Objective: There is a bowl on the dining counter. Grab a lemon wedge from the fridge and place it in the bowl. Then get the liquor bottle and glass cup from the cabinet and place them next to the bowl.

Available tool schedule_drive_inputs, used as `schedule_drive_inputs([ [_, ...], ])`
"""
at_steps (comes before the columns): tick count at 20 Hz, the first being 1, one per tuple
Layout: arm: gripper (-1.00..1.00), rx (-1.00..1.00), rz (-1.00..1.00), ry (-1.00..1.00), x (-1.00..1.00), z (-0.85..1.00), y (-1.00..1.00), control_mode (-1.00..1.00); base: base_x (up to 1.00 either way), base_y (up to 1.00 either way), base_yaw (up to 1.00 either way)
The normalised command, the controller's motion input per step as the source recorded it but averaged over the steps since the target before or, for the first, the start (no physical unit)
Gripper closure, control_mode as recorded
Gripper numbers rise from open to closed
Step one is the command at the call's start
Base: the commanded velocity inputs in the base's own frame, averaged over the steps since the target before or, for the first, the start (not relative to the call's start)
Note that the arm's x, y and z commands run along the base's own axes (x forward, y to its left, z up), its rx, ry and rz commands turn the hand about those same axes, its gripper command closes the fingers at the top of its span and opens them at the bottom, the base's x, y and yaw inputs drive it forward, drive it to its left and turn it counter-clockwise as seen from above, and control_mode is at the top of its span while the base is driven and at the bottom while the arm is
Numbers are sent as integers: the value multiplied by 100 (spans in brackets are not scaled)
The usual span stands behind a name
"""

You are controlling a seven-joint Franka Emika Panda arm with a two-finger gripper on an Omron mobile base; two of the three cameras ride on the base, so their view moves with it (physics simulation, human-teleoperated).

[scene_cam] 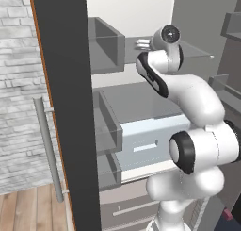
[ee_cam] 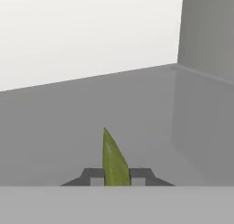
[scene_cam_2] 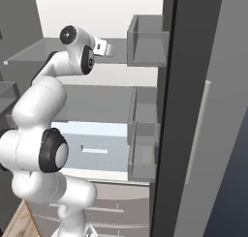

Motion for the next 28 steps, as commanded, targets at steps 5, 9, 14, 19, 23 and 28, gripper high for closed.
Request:
schedule_drive_inputs([
  [5, 100, 0, -1, -12, -90, 0, 0, -100, 0, 0, 0],
  [9, 100, 0, 0, -20, -100, 0, 0, -100, 0, 0, 0],
  [14, 100, -1, 0, -31, -100, 14, 0, -100, 0, 0, 0],
  [19, 100, 0, 0, -39, -100, 34, 1, -100, 0, 0, 0],
  [23, 100, -1, 1, -39, -100, 35, 8, -100, 0, 0, 0],
  [28, 100, 0, 0, -18, -100, 2, 3, -100, 0, 0, 0],
])
